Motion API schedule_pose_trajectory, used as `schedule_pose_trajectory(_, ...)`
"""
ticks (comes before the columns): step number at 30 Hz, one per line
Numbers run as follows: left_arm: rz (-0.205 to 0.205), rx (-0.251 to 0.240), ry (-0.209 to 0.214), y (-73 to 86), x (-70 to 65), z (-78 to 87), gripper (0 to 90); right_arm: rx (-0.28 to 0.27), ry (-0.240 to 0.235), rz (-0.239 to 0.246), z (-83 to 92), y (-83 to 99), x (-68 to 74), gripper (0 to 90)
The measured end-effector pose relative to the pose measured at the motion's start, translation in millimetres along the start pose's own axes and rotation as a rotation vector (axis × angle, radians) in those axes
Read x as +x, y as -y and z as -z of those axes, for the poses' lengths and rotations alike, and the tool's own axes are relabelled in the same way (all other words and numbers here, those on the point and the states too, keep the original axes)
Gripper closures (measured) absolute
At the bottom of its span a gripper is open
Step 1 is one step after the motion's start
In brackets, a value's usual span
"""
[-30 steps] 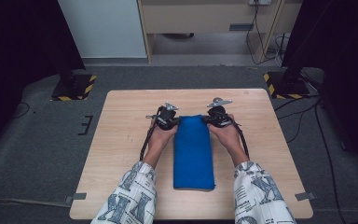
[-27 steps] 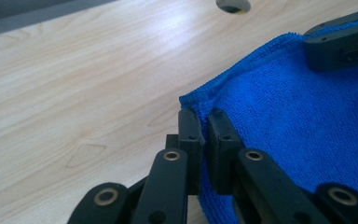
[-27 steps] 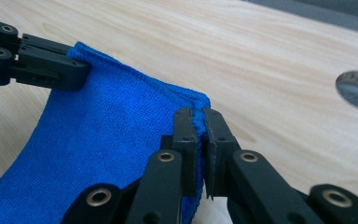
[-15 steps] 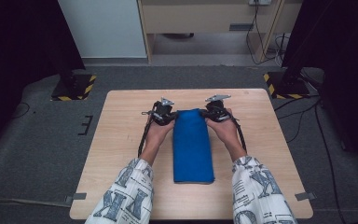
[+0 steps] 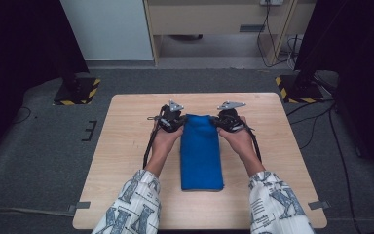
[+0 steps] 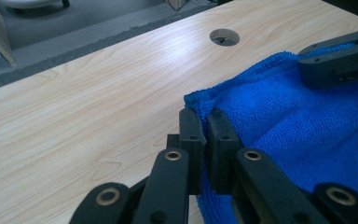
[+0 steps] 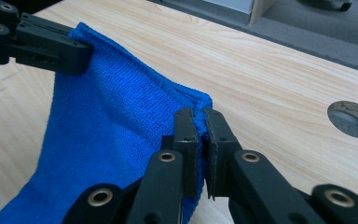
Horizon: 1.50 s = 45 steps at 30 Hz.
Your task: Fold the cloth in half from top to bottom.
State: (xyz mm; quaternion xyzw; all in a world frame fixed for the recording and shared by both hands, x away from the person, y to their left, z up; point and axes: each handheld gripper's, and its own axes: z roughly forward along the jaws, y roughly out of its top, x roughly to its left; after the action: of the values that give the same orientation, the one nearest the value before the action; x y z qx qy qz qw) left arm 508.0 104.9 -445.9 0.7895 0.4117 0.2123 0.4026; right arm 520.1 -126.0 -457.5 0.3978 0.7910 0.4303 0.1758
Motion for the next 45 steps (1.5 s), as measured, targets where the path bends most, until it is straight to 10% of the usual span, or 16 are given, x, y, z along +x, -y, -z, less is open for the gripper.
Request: schedule_pose_trajectory(45, -0.113, -0.024, 0.047, 36.0, -36.3, 54.2, 85.3, -0.064, -0.069, 0.055, 53.3, 44.7, 37.0, 84.3)
